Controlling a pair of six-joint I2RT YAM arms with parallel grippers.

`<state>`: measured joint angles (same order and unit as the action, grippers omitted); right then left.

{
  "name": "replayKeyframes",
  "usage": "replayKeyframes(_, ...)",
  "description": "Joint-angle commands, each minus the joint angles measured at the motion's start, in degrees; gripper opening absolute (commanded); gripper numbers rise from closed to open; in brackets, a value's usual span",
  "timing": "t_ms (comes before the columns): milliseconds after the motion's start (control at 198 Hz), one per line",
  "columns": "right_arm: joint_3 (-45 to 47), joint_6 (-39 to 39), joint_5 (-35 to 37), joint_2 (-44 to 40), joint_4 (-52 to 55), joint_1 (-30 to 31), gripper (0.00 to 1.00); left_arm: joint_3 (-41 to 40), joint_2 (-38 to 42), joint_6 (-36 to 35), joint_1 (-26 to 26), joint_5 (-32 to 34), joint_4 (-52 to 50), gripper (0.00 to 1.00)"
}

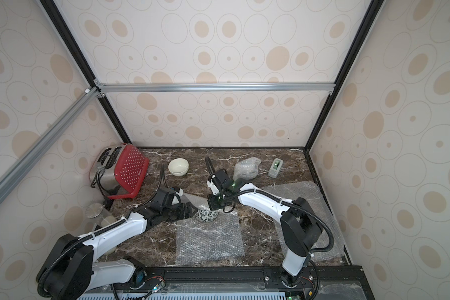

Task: Wrap bowls in bubble wrap
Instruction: Wrap the bowl in bubble wrap.

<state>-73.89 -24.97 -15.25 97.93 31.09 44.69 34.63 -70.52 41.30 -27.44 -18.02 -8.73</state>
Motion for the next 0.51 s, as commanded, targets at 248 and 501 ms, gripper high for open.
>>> replayKeyframes(248, -1.34, -0.26, 0.39, 7.33, 1.28, 2.65, 0.11, 0.72, 10.47, 2.99, -0.51, 5.19, -3.91, 0.84)
replayKeyframes(501, -0.84, -0.14, 0.28, 8.52, 0.48, 2.7, 0.11, 0.79, 6.33, 4.9, -2.12, 3.09, -2.09, 0.87)
